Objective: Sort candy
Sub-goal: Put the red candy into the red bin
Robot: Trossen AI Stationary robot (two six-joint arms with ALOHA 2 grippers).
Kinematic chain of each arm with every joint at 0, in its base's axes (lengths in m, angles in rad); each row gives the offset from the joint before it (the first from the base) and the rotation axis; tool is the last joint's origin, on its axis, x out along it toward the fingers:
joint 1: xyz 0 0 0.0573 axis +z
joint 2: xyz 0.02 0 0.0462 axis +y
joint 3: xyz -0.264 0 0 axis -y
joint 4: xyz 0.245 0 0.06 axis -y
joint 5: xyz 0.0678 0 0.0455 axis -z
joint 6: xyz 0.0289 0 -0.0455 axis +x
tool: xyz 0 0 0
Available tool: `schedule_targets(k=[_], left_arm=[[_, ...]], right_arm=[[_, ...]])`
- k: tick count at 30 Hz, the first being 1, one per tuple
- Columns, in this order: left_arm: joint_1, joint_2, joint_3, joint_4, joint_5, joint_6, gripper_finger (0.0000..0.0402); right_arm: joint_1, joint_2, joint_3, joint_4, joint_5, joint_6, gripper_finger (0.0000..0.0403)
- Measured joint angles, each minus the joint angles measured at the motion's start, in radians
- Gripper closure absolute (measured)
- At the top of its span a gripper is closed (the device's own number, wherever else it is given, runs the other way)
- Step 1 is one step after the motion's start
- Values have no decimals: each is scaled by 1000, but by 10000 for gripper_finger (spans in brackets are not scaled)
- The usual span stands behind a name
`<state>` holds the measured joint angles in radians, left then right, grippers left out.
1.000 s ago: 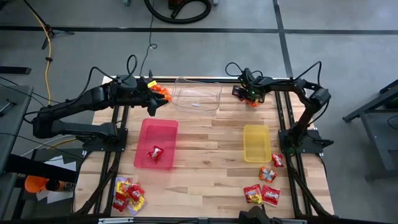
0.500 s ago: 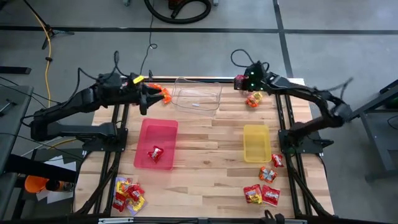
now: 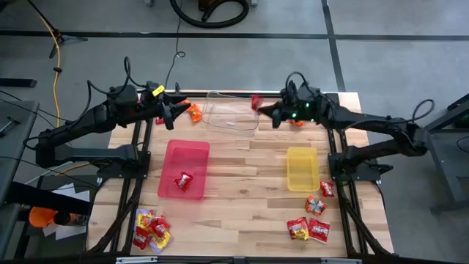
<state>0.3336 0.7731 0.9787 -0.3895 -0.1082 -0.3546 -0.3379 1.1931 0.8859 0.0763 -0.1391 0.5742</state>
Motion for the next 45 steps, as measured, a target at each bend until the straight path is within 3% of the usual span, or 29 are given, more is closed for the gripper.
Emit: schedule_targets(k=[5, 10, 20, 29, 33, 36, 39, 45], left_arm=[[0, 3, 0, 0, -10, 0, 211], [0, 3, 0, 0, -10, -7, 211], [0, 3, 0, -1, 28, -97, 211], [0, 3, 0, -1, 53, -89, 211], [0, 3, 0, -1, 107, -84, 211], [-1, 3, 0, -1, 130, -80, 211], [0, 3, 0, -1, 131, -64, 211], [0, 3, 0, -1, 131, -45, 211]], right_arm=[[178, 140, 0, 268, -1, -81, 403], [270, 331, 36, 431, 0, -156, 403], [334, 669, 309, 439, -169, -217, 403], [382, 842, 497, 321, -154, -217, 403], [395, 872, 573, 202, -52, -232, 400], [399, 873, 623, 80, 29, -278, 376], [399, 872, 677, -29, 91, -275, 328], [399, 871, 744, -144, 105, -291, 219]])
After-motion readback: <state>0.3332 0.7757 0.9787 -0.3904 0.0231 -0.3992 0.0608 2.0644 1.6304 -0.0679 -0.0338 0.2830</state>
